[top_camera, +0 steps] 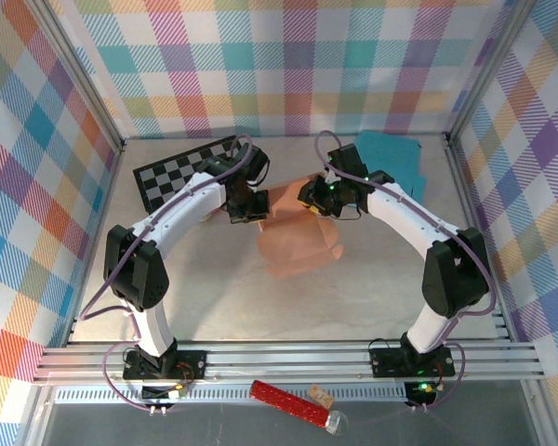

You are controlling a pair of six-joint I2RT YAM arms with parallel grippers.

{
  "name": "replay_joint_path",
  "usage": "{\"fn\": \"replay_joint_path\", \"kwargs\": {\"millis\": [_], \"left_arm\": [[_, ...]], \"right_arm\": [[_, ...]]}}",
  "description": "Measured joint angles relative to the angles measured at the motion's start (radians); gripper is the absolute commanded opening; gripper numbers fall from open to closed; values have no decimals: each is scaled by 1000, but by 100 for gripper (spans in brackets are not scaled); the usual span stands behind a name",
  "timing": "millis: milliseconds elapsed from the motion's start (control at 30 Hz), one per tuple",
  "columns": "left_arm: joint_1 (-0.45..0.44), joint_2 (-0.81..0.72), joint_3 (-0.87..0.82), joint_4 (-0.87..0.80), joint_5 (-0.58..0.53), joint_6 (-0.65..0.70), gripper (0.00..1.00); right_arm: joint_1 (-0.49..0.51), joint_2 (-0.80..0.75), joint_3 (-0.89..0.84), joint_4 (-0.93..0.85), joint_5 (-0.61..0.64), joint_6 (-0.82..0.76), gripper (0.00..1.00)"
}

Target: Fold the paper box

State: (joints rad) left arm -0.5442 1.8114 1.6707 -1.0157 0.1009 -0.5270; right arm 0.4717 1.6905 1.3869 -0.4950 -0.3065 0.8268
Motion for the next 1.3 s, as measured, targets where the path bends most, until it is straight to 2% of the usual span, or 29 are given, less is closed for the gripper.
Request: {"fn": "replay_joint_path", "kwargs": {"millis": [200, 367, 433, 567, 700, 833, 1000, 1300], "left_arm": [[41, 13, 32, 0, 40, 45, 0], [114, 13, 62, 9, 133, 116, 0], [146, 13, 62, 23, 189, 144, 0], [205, 15, 62, 50, 312, 188, 0], [253, 39, 61, 109, 471, 211, 0], [279, 92, 62, 156, 615, 220, 0], [281, 134, 62, 163, 703, 229, 0], [281, 137, 62, 180, 755, 232, 0]], "right_arm": [[-9, -6, 143, -72, -46, -107, 53], [-81, -68, 235, -116, -90, -174, 55], [-140, -118, 236, -108, -108, -177, 55], [-272, -198, 186, -3, -155, -153, 43], [-366, -188, 96, 153, -251, -124, 38], [-378, -72, 82, 249, -421, -132, 39], [-378, 9, 84, 279, -583, -159, 39], [-378, 63, 154, 266, -697, -237, 40]]}}
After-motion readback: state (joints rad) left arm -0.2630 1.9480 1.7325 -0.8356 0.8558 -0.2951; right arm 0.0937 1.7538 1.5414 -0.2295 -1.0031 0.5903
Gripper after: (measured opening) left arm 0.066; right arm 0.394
